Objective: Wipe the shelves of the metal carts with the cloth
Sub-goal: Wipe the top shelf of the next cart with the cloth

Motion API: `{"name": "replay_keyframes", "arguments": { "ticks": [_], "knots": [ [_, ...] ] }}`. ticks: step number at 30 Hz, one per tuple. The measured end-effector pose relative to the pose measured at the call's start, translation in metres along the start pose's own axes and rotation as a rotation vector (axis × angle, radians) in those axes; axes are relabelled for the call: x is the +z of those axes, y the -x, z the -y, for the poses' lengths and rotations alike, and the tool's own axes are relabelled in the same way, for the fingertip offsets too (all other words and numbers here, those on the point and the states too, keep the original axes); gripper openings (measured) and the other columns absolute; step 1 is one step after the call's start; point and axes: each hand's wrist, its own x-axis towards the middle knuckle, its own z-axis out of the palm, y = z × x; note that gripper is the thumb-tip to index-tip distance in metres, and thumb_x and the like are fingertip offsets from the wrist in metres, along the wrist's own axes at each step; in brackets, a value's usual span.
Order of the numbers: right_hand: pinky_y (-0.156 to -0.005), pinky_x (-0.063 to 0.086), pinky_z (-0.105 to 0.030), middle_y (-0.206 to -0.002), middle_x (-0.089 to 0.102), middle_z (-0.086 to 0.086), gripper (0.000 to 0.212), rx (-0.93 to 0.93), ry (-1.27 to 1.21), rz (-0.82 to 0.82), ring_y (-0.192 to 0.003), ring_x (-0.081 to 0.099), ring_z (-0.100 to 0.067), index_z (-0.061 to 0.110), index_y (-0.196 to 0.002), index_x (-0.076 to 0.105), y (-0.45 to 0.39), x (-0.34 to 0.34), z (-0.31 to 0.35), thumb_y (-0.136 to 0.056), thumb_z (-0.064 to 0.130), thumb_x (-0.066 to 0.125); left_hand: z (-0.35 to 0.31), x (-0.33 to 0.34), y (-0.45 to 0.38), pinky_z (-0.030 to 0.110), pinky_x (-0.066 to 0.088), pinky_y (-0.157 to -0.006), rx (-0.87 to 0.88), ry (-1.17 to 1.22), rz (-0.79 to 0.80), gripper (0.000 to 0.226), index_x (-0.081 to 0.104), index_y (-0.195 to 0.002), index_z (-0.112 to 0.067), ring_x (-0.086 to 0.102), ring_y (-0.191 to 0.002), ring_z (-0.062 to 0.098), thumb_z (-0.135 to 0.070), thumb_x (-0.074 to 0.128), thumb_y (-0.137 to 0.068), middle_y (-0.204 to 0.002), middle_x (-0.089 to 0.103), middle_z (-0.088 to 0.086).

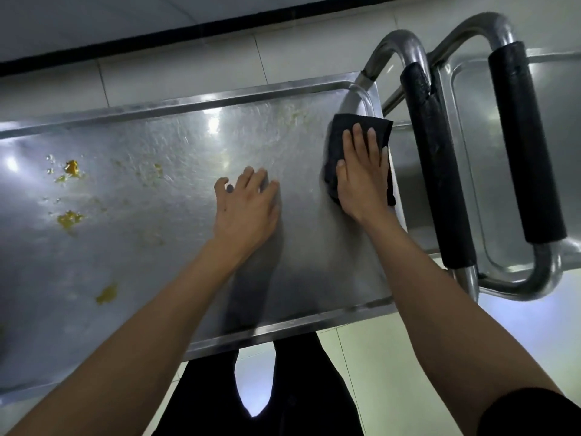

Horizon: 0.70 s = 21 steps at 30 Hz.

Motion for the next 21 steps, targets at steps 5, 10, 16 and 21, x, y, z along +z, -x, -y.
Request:
{"name": "replay_keyframes", "arguments": {
  "ticks": [5,10,16,21],
  "knots": [
    [-0.124,0.009,-0.053,-0.168,0.004,-0.002,0.059,-0.159,-0.006,0.029,-0.154,-0.002,-0.025,0.018,-0.16,0.011,-0.016,0.01,0.06,-0.104,0.035,0.019,0.023,-0.007,-0.001,0.053,0.024,-0.109,0.032,0.086,0.032,0.044,0.054,-0.138,-0.025,0.032,-0.145,0.022,-0.04,0.05,-0.097,-0.153,0.041,0.002],
    [-0.124,0.005,-0.051,-0.168,-0.003,-0.002,0.059,-0.206,0.003,0.076,-0.154,-0.007,-0.025,0.019,-0.16,0.006,-0.027,0.022,0.125,-0.105,0.036,0.019,0.077,-0.016,0.016,0.054,0.02,-0.114,-0.125,0.133,-0.071,0.042,0.057,-0.137,-0.021,0.027,-0.15,0.021,-0.035,0.042,-0.1,-0.154,0.044,0.003],
    [-0.124,0.005,-0.052,-0.168,-0.003,-0.002,0.059,-0.296,0.015,0.09,-0.154,-0.008,-0.025,0.018,-0.16,0.006,-0.03,0.035,0.215,-0.106,0.035,0.021,0.158,-0.016,0.044,0.056,0.021,-0.114,-0.266,0.133,-0.06,0.042,0.057,-0.137,-0.019,0.028,-0.149,0.023,-0.035,0.045,-0.1,-0.153,0.046,0.004],
    [-0.124,0.006,-0.052,-0.168,-0.001,-0.002,0.059,-0.414,0.027,0.127,-0.154,-0.007,-0.025,0.017,-0.16,0.009,-0.028,0.05,0.297,-0.105,0.035,0.022,0.205,-0.015,0.065,0.054,0.022,-0.111,-0.324,0.145,-0.078,0.039,0.06,-0.131,-0.018,0.031,-0.148,0.023,-0.034,0.048,-0.098,-0.149,0.05,0.004]
  ]
}}
